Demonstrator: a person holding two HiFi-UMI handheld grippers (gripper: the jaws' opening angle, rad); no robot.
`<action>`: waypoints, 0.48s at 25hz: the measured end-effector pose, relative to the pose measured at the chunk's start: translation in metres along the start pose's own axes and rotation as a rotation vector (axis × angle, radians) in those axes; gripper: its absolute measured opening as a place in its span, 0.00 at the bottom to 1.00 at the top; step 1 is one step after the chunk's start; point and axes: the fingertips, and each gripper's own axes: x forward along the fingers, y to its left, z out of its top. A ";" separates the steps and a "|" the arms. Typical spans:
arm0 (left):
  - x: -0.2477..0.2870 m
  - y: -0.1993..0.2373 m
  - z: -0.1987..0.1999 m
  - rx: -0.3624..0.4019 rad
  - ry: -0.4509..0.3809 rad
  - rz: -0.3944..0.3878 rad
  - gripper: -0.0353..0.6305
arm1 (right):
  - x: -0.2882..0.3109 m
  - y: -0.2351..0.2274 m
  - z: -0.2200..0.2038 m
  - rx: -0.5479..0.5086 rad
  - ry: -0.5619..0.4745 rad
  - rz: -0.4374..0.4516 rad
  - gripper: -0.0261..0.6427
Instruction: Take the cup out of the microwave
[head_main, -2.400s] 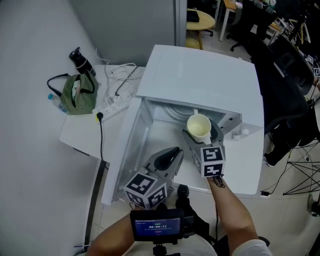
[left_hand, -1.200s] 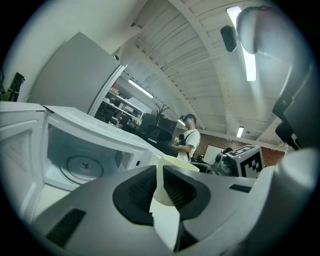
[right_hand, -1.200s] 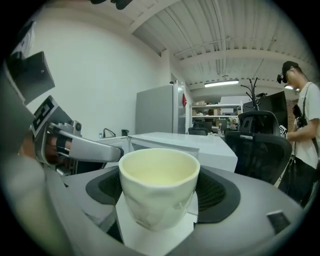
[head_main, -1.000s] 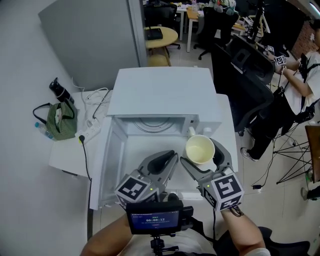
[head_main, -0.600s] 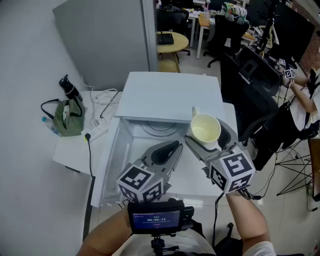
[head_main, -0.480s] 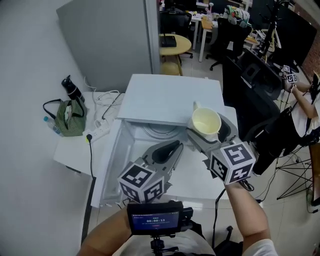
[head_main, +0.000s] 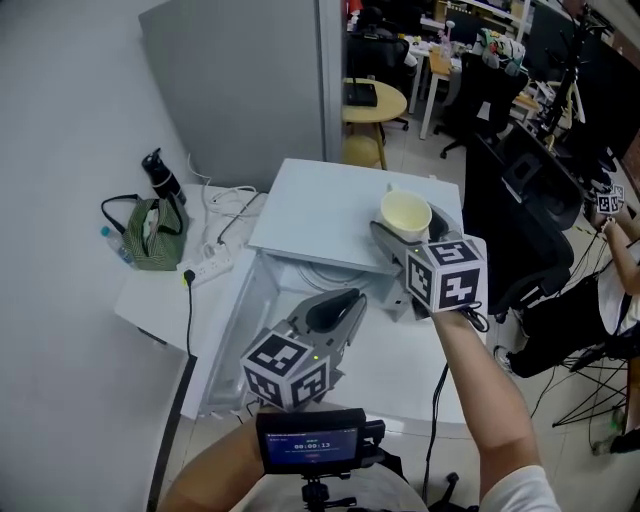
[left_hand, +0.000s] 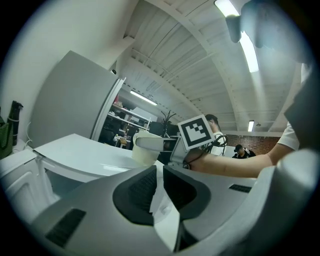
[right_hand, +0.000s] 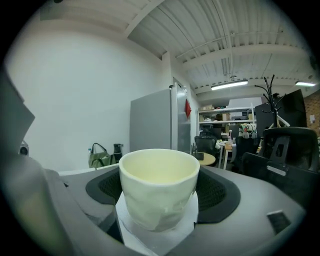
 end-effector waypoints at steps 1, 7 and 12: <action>0.001 0.002 0.001 -0.003 -0.002 0.006 0.15 | 0.008 -0.002 -0.001 -0.010 0.011 -0.002 0.71; 0.005 0.013 0.002 -0.013 -0.015 0.036 0.15 | 0.038 -0.003 -0.011 0.004 0.016 0.011 0.71; 0.009 0.016 0.001 -0.024 -0.017 0.050 0.15 | 0.043 -0.009 -0.023 -0.021 0.016 -0.007 0.71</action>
